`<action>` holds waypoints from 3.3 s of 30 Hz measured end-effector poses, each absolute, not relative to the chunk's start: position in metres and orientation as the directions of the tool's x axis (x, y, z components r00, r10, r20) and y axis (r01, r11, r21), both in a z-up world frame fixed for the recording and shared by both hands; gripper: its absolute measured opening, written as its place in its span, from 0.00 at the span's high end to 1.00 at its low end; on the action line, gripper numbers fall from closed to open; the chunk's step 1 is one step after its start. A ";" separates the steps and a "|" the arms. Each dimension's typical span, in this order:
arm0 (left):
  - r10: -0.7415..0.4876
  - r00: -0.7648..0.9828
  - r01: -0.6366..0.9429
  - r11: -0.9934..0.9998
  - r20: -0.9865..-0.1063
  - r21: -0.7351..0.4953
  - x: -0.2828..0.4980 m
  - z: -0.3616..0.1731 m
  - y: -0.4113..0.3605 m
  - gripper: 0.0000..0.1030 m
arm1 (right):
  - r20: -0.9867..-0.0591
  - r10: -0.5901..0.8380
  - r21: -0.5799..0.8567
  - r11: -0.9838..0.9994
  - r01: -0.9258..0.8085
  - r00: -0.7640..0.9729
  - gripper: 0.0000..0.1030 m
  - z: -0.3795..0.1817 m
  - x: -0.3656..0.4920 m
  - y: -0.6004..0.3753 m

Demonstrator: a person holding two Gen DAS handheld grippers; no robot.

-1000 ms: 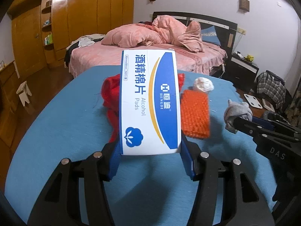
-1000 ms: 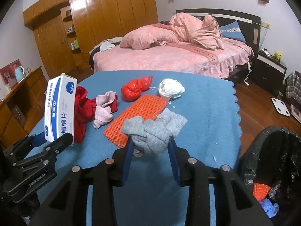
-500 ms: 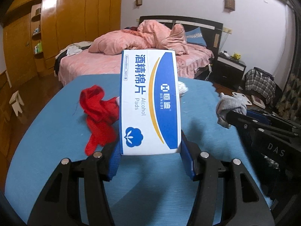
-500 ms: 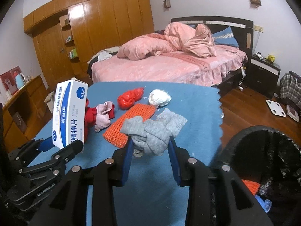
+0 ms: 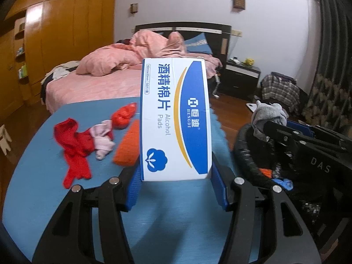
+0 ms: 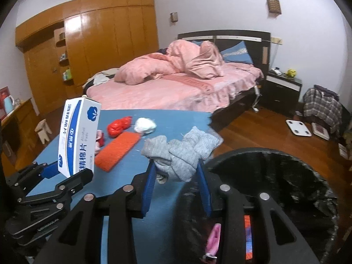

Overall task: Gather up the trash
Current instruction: 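Carry the grey cloth and box over the trash bin and open both tools, then move both open tools back over the table toward the remaining items, then grasp the orange mesh sleeve with the right tool while the left tool grasps the red cloth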

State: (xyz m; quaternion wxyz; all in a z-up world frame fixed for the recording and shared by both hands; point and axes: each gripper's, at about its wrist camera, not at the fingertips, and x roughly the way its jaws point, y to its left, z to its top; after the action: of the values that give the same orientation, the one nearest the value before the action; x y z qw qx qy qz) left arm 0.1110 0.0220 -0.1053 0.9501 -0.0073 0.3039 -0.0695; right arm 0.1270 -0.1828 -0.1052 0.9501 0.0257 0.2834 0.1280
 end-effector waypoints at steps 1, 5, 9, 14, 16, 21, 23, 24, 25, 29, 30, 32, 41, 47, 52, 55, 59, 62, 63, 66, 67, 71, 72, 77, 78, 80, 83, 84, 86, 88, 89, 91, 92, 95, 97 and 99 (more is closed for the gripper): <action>-0.145 0.805 0.138 0.989 -0.576 -0.056 0.111 -0.105 0.017 0.48 | -0.532 0.250 0.122 0.968 -0.219 0.809 0.64 -0.106 0.126 -0.188; -0.183 0.798 0.188 0.981 -0.574 -0.052 0.113 -0.105 -0.006 0.48 | -0.535 0.211 0.127 0.977 -0.169 0.818 0.64 -0.108 0.123 -0.211; -0.222 0.790 0.234 0.971 -0.571 -0.053 0.115 -0.105 -0.028 0.48 | -0.534 0.169 0.131 0.985 -0.117 0.828 0.64 -0.109 0.119 -0.235; -0.283 0.775 0.308 0.950 -0.565 -0.055 0.118 -0.108 -0.055 0.48 | -0.536 0.116 0.139 0.989 -0.048 0.836 0.64 -0.111 0.113 -0.266; -0.305 0.765 0.329 0.942 -0.568 -0.062 0.121 -0.109 -0.066 0.48 | -0.537 0.091 0.145 0.989 -0.015 0.839 0.64 -0.112 0.111 -0.279; -0.341 0.748 0.370 0.926 -0.569 -0.069 0.130 -0.109 -0.090 0.48 | -0.536 0.033 0.155 0.986 0.060 0.843 0.64 -0.115 0.104 -0.308; -0.355 0.740 0.383 0.921 -0.572 -0.076 0.134 -0.110 -0.099 0.48 | -0.537 0.016 0.156 0.984 0.081 0.843 0.64 -0.116 0.103 -0.315; -0.359 0.737 0.387 0.919 -0.573 -0.078 0.136 -0.110 -0.102 0.48 | -0.538 0.006 0.157 0.983 0.093 0.843 0.64 -0.117 0.102 -0.320; -0.365 0.732 0.393 0.916 -0.575 -0.081 0.137 -0.111 -0.105 0.48 | -0.539 -0.001 0.158 0.982 0.103 0.842 0.64 -0.118 0.101 -0.324; -0.397 0.703 0.421 0.901 -0.590 -0.105 0.143 -0.114 -0.116 0.45 | -0.551 -0.040 0.156 0.977 0.149 0.834 0.62 -0.123 0.100 -0.338; -0.401 0.702 0.423 0.900 -0.589 -0.108 0.144 -0.114 -0.118 0.36 | -0.551 -0.046 0.156 0.975 0.157 0.833 0.60 -0.125 0.100 -0.340; -0.409 0.705 0.423 0.898 -0.580 -0.120 0.144 -0.114 -0.116 0.31 | -0.551 -0.064 0.151 0.973 0.175 0.832 0.51 -0.126 0.099 -0.343; -0.330 0.751 0.333 0.937 -0.572 -0.103 0.147 -0.113 -0.087 0.17 | -0.536 -0.102 0.111 0.975 0.190 0.838 0.06 -0.129 0.100 -0.334; -0.257 0.779 0.256 0.963 -0.572 -0.084 0.144 -0.114 -0.056 0.13 | -0.549 -0.059 0.112 0.983 0.143 0.834 0.06 -0.130 0.105 -0.314; -0.191 0.800 0.186 0.980 -0.568 -0.067 0.137 -0.115 -0.024 0.13 | -0.544 0.006 0.095 0.994 0.054 0.839 0.06 -0.128 0.108 -0.279; -0.139 0.813 0.126 0.990 -0.566 -0.062 0.135 -0.116 0.003 0.13 | -0.539 0.040 0.092 0.996 0.012 0.841 0.06 -0.125 0.112 -0.260; -0.066 0.825 0.041 0.997 -0.561 -0.058 0.131 -0.116 0.038 0.13 | -0.529 0.090 0.098 0.994 -0.044 0.844 0.06 -0.119 0.118 -0.234; -0.010 0.829 -0.026 0.998 -0.559 -0.056 0.128 -0.117 0.065 0.13 | -0.517 0.124 0.093 0.992 -0.088 0.847 0.06 -0.115 0.124 -0.210; 0.002 0.829 -0.039 0.998 -0.559 -0.055 0.128 -0.116 0.071 0.13 | -0.512 0.138 0.088 0.990 -0.108 0.848 0.06 -0.114 0.127 -0.199; 0.047 0.829 -0.085 0.996 -0.558 -0.042 0.127 -0.116 0.092 0.13 | -0.508 0.166 0.082 0.986 -0.144 0.845 0.06 -0.112 0.135 -0.177; 0.062 0.827 -0.100 0.994 -0.558 -0.039 0.127 -0.116 0.100 0.13 | -0.507 0.176 0.081 0.984 -0.157 0.844 0.06 -0.112 0.138 -0.169; 0.102 0.820 -0.148 0.988 -0.563 -0.037 0.128 -0.118 0.126 0.13 | -0.509 0.212 0.080 0.977 -0.199 0.834 0.06 -0.112 0.150 -0.141; 0.113 0.818 -0.160 0.987 -0.564 -0.034 0.129 -0.119 0.133 0.13 | -0.513 0.220 0.080 0.975 -0.209 0.830 0.06 -0.113 0.154 -0.133; 0.149 0.805 -0.198 0.980 -0.574 -0.024 0.134 -0.123 0.161 0.13 | -0.531 0.250 0.093 0.967 -0.238 0.809 0.06 -0.120 0.173 -0.103; 0.156 0.801 -0.205 0.979 -0.578 -0.020 0.135 -0.125 0.167 0.13 | -0.536 0.255 0.100 0.966 -0.239 0.805 0.06 -0.121 0.178 -0.098; 0.164 0.795 -0.215 0.977 -0.584 -0.018 0.137 -0.128 0.176 0.13 | -0.548 0.261 0.113 0.964 -0.239 0.794 0.06 -0.125 0.188 -0.087; 0.171 0.788 -0.229 0.973 -0.592 -0.023 0.142 -0.132 0.188 0.13 | -0.558 0.264 0.128 0.964 -0.233 0.787 0.06 -0.129 0.200 -0.077; 0.173 0.785 -0.233 0.972 -0.595 -0.025 0.143 -0.133 0.192 0.13 | -0.563 0.266 0.131 0.964 -0.233 0.782 0.06 -0.131 0.204 -0.072; 0.176 0.781 -0.239 0.971 -0.599 -0.027 0.145 -0.136 0.200 0.13 | -0.572 0.267 0.127 0.963 -0.238 0.775 0.06 -0.134 0.212 -0.062; 0.180 0.777 -0.243 0.970 -0.603 -0.024 0.146 -0.140 0.206 0.13 | -0.582 0.266 0.116 0.963 -0.245 0.768 0.06 -0.138 0.217 -0.056; 0.182 0.774 -0.247 0.969 -0.606 -0.023 0.148 -0.141 0.208 0.13 | -0.587 0.265 0.112 0.962 -0.248 0.765 0.06 -0.139 0.219 -0.053; 0.189 0.766 -0.259 0.966 -0.614 -0.026 0.148 -0.145 0.216 0.13 | -0.599 0.267 0.106 0.961 -0.256 0.755 0.06 -0.144 0.223 -0.046; 0.192 0.764 -0.266 0.964 -0.616 -0.030 0.148 -0.146 0.220 0.13 | -0.604 0.266 0.103 0.961 -0.258 0.751 0.06 -0.146 0.225 -0.043; 0.190 0.759 -0.285 0.957 -0.623 -0.055 0.148 -0.148 0.230 0.13 | -0.622 0.267 0.094 0.959 -0.269 0.736 0.06 -0.152 0.230 -0.032; 0.188 0.753 -0.295 0.953 -0.630 -0.068 0.149 -0.150 0.236 0.13 | -0.638 0.269 0.082 0.955 -0.284 0.721 0.06 -0.157 0.233 -0.022; 0.187 0.747 -0.300 0.951 -0.638 -0.072 0.150 -0.152 0.238 0.13 | -0.652 0.268 0.066 0.952 -0.299 0.709 0.06 -0.163 0.235 -0.013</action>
State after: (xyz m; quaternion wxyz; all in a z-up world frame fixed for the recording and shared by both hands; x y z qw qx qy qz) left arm 0.1502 0.2379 -0.1522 0.9307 -0.0853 0.3306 0.1310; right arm 0.2347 -0.0129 -0.1631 0.9242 -0.0221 0.3489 0.1536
